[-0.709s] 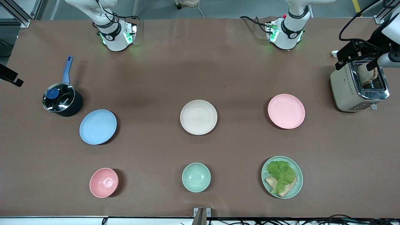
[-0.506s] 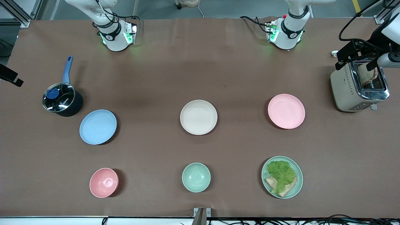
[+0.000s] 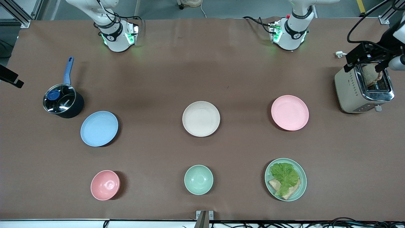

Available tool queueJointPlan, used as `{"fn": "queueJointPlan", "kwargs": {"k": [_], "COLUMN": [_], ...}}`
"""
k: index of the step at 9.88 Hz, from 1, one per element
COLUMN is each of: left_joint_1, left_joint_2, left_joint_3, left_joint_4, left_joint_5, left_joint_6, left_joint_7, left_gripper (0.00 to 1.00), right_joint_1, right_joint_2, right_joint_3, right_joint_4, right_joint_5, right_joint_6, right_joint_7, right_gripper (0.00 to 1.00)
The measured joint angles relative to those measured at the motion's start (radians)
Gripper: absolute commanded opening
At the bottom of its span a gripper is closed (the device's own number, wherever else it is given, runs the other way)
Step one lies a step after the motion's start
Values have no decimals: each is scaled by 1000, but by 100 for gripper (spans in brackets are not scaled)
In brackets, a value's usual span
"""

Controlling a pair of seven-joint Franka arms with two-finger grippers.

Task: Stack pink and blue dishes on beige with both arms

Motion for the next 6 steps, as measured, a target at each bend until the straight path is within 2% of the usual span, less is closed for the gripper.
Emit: {"fn": "queueJointPlan", "kwargs": {"k": [2, 4, 6], "left_joint_1": [1, 4, 7], "left_joint_2": [41, 86, 123], "left_joint_3": [53, 114, 158], "left_joint_4": [-70, -228, -423], "left_joint_5": [-20, -105, -170], "left_joint_6": [51, 219, 418], "left_joint_7": [87, 197, 324], "left_gripper": [100, 100, 100], "right_joint_1": [-21, -50, -97], "right_joint_2": [51, 122, 222], "right_joint_3": [-1, -1, -2], "right_joint_4": [-53, -231, -377], "right_joint_5": [0, 1, 83], "right_joint_6": [74, 343, 547], "right_joint_7": [-26, -141, -313], "right_gripper": [100, 100, 100]}}
